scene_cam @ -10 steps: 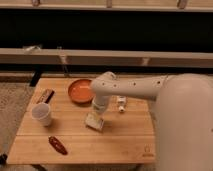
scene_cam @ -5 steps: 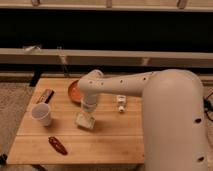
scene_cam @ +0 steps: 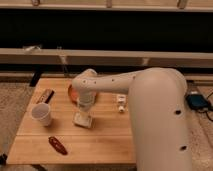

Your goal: Wipe the white sponge on the table

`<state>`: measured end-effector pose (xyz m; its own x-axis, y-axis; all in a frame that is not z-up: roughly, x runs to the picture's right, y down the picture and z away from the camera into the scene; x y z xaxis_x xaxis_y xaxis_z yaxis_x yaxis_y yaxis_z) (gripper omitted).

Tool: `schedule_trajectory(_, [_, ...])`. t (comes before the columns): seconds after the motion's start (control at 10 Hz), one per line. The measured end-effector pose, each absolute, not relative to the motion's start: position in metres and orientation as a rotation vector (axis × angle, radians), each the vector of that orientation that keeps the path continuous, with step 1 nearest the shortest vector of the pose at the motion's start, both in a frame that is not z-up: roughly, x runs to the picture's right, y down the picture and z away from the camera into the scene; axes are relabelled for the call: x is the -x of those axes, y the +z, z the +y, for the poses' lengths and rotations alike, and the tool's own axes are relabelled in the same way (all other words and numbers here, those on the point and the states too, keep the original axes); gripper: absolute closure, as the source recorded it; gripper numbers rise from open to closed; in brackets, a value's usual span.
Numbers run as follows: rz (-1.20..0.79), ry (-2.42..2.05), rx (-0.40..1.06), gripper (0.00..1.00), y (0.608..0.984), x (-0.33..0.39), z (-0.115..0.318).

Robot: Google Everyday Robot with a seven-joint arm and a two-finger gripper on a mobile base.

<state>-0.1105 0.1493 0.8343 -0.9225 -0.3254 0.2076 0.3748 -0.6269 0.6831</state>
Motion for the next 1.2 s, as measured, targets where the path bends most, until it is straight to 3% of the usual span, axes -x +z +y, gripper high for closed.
schedule_trajectory(0.7, [-1.076,-2.534,0.202,1.00,0.863,0.103,0.151])
schedule_trajectory(1.2, [-1.041,-2.494,0.294,1.00,0.879,0.056,0.145])
